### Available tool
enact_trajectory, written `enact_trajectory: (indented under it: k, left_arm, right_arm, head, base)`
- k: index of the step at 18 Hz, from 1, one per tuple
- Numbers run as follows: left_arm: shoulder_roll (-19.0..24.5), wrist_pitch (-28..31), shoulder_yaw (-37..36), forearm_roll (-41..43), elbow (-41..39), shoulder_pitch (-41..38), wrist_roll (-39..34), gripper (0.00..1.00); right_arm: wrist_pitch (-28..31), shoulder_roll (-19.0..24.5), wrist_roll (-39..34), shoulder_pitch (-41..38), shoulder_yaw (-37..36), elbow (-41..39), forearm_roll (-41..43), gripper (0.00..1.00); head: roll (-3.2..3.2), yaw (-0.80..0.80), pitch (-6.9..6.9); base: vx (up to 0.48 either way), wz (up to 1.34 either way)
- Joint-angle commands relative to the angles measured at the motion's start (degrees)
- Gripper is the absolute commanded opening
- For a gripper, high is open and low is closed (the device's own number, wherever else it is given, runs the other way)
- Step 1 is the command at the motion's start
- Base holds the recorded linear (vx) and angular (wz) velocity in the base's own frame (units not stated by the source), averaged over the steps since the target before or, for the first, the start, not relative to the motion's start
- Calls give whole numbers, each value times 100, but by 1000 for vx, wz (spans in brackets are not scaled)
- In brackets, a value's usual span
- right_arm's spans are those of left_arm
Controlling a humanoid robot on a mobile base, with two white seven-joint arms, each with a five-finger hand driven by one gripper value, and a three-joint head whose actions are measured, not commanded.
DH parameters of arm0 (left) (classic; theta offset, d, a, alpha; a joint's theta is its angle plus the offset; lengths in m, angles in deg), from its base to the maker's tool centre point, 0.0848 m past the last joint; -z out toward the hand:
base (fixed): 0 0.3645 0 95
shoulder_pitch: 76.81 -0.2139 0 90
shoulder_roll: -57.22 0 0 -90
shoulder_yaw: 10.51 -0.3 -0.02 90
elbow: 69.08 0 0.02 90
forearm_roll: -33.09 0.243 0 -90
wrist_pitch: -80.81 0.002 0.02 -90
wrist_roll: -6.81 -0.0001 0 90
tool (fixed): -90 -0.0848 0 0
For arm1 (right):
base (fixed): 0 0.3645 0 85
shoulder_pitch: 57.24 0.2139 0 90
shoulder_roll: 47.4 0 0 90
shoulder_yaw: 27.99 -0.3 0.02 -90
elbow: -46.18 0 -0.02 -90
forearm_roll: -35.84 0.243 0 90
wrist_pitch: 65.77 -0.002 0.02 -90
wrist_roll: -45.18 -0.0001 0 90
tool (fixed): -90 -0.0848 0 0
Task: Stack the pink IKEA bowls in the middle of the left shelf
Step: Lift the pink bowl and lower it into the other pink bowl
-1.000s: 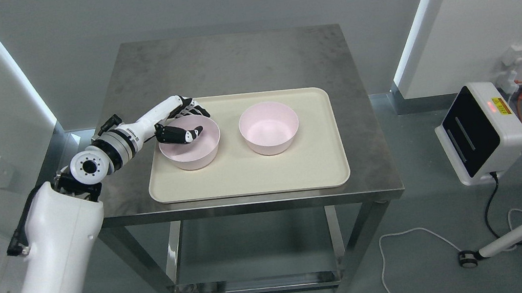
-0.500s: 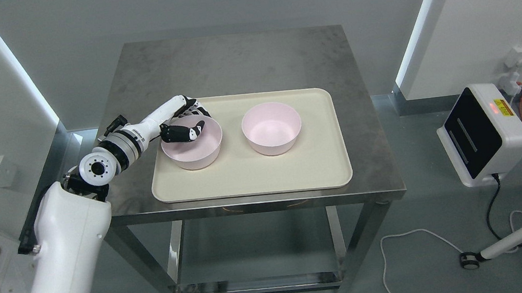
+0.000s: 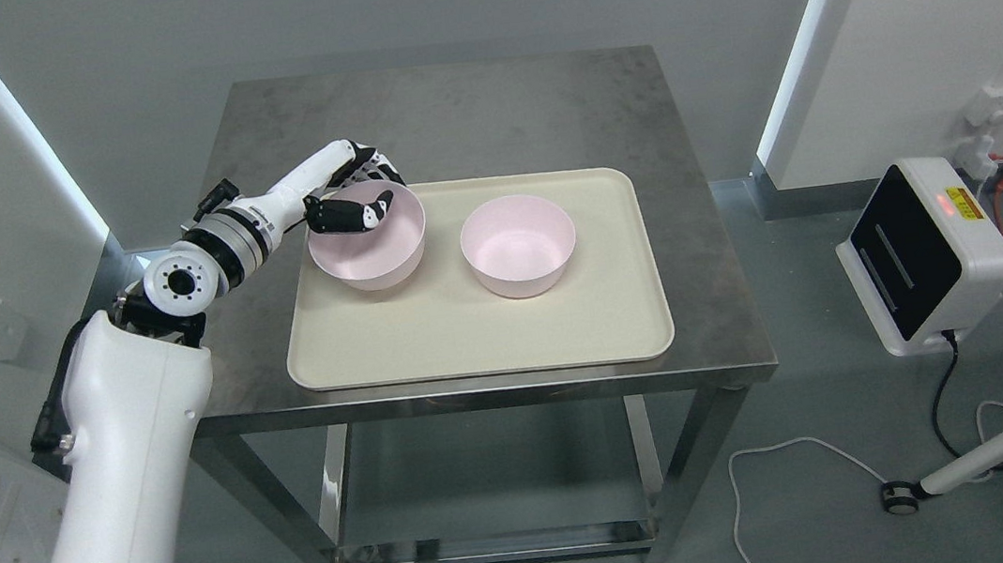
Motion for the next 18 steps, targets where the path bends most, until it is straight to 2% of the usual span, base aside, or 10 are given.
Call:
enact_trajectory:
  k: [1, 3, 7, 10, 12, 18]
  left_arm:
    - [-596, 23, -3, -9, -318, 455, 261, 0]
    - [-700, 32, -484, 9, -503, 569, 350, 0]
    - [-700, 260, -1986, -9, -495, 815, 280, 0]
    - [-700, 287, -2902, 0, -285, 842, -52, 1]
    - [-700, 278, -2957, 18, 119, 842, -291, 1]
    - [-700, 278, -2456, 62, 305, 930, -283, 1]
  right_arm:
    - [-1, -100, 1, 0, -53, 0, -44, 100]
    - [-1, -100, 1, 0, -53, 0, -44, 100]
    - [-1, -100, 1, 0, -61, 0, -44, 100]
    - [-1, -100, 1, 0, -53, 0, -44, 100]
    - [-1, -100, 1, 0, -53, 0, -44, 100]
    - [-1, -100, 1, 0, -53, 0, -44, 100]
  head:
    - [0, 0, 0]
    - [0, 0, 0]
    - [0, 0, 0]
    - [0, 0, 0]
    - [0, 0, 0]
    - [0, 0, 0]
  base:
    - [0, 0]
    - [0, 0]
    - [0, 0]
    - [0, 0]
    - [0, 0]
    - [0, 0]
